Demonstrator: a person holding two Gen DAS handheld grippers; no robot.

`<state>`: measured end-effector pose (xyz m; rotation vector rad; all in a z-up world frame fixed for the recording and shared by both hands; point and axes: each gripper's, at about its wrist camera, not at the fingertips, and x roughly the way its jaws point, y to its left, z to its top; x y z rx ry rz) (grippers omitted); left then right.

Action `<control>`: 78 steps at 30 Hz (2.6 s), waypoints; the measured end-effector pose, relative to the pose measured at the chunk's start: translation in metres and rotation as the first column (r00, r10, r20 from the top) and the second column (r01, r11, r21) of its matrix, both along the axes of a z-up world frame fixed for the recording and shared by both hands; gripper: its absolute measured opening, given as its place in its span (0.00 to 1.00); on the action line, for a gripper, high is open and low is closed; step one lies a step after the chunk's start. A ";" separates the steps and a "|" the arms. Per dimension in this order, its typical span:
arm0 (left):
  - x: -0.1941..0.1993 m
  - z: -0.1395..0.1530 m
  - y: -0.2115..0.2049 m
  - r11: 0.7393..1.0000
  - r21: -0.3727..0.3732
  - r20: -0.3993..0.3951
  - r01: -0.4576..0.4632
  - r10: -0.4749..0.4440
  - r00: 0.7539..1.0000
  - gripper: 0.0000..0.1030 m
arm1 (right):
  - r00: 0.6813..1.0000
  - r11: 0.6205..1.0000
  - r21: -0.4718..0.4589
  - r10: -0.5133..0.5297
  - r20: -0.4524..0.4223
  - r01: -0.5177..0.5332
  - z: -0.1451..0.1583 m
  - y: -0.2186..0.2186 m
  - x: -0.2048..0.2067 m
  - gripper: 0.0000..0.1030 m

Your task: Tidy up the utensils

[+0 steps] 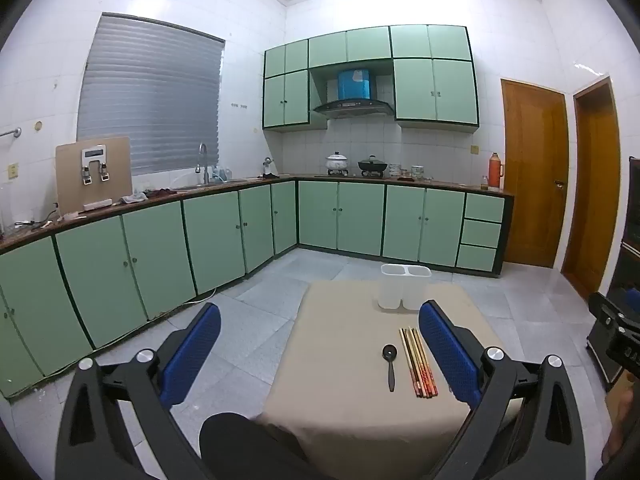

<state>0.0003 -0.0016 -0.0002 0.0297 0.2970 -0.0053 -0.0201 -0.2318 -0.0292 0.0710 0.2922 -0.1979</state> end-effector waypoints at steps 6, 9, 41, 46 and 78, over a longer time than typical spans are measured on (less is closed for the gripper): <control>0.000 0.002 0.001 1.000 0.002 0.006 0.000 0.000 1.000 0.94 | 1.000 1.000 0.004 0.002 -0.001 -0.002 0.001 -0.002 -0.003 0.95; 0.005 0.002 0.003 1.000 -0.008 0.002 -0.004 0.004 1.000 0.94 | 1.000 1.000 -0.002 0.003 -0.001 -0.003 -0.001 -0.001 0.001 0.95; -0.002 0.000 0.001 1.000 -0.025 0.008 -0.014 0.014 1.000 0.94 | 1.000 1.000 -0.002 0.006 -0.003 -0.006 0.002 0.005 -0.001 0.95; -0.002 0.000 0.001 1.000 -0.025 0.007 -0.014 0.014 1.000 0.94 | 1.000 1.000 -0.002 0.005 -0.002 -0.005 0.002 0.005 -0.001 0.95; -0.002 -0.001 0.002 0.999 -0.028 0.007 -0.014 0.014 1.000 0.94 | 1.000 1.000 -0.003 0.006 0.001 -0.006 0.002 0.007 -0.002 0.95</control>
